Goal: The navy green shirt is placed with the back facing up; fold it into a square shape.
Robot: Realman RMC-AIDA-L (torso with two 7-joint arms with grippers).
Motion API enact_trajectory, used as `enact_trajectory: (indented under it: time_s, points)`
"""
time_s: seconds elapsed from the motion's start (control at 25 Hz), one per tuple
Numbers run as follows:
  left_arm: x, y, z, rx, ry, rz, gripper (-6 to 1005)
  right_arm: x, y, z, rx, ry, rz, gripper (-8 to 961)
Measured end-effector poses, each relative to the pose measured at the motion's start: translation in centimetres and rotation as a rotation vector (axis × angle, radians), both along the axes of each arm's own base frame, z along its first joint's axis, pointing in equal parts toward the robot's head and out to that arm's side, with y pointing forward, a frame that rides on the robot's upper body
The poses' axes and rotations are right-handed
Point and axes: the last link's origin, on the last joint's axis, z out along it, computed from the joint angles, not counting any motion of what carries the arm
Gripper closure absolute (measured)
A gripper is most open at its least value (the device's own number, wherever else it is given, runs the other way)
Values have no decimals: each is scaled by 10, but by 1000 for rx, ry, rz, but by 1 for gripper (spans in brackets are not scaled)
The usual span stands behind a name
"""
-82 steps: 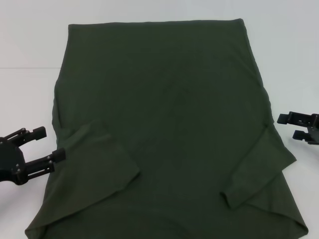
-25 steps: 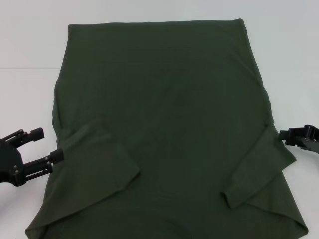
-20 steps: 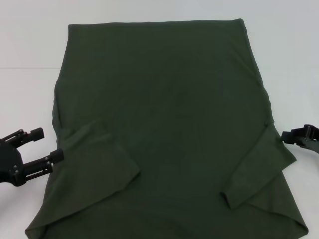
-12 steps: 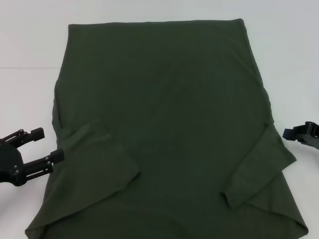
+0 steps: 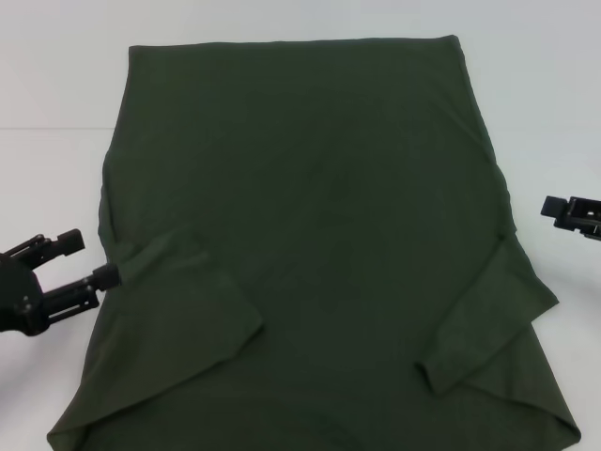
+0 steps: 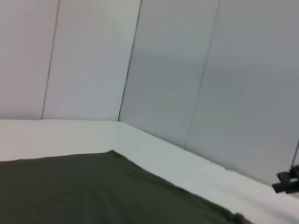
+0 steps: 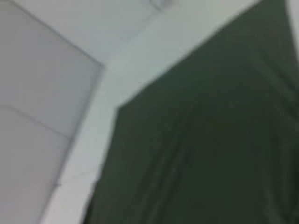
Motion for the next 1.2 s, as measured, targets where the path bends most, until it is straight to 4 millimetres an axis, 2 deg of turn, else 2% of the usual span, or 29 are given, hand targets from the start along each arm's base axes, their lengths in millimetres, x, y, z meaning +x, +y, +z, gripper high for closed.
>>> enact_trajectory:
  time_s: [0.16,0.36,0.48,0.6,0.88,1.04,1.2]
  points:
    - [0,-1,6,-62,-99,87,167,-6,-28,-1,42,39,196,460]
    - [-4,-2,14,-152,-224,212,166,-9,-53,-17,8,1,355,257]
    - [-5,-2,15,-168,-250,239,166,-6,-60,-23,-7,-11,370,135]
    - [-7,-2,15,-186,-283,266,166,2,-62,-19,-18,-4,303,11]
    - [-7,0,15,-197,-273,269,167,16,-49,14,-86,75,24,9]
    - [-8,0,16,-199,-263,267,167,15,-33,21,-169,89,-130,10]
    - [-10,-1,17,-190,-245,262,167,10,-18,23,-226,37,-195,11]
